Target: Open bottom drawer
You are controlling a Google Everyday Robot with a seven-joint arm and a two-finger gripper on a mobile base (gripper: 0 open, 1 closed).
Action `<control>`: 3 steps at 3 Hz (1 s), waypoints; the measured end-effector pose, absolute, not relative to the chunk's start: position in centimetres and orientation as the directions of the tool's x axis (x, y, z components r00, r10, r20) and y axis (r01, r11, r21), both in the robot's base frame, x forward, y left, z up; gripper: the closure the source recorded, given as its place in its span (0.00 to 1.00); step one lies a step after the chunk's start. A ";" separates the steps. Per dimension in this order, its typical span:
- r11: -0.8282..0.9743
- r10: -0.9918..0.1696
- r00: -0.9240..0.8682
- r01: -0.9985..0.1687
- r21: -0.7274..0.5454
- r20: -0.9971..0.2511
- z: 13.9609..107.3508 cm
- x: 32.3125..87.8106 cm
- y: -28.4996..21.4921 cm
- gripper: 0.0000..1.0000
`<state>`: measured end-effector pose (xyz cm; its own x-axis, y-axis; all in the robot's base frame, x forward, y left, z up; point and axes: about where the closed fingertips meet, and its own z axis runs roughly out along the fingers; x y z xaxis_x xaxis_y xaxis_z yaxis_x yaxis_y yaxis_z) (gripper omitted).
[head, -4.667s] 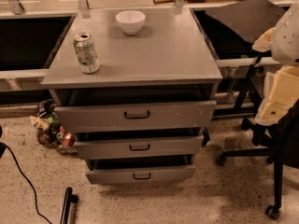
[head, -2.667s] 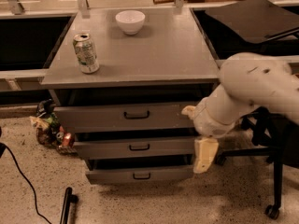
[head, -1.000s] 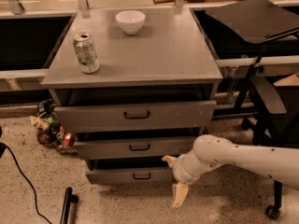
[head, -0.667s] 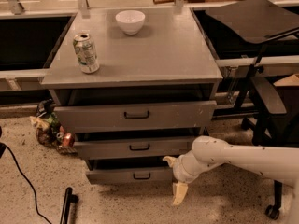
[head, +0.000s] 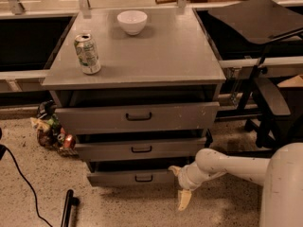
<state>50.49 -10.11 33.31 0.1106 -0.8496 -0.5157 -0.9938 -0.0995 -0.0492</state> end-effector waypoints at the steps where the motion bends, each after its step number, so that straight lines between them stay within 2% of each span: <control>1: -0.111 -0.854 0.117 -0.993 -0.041 -0.507 29.5 51.3 -10.2 0.00; 3: -0.134 -0.867 0.139 -0.990 -0.045 -0.479 23.6 54.4 -9.5 0.00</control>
Offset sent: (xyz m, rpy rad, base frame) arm 0.0445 0.0067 -0.1145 -0.0466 0.0159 0.0434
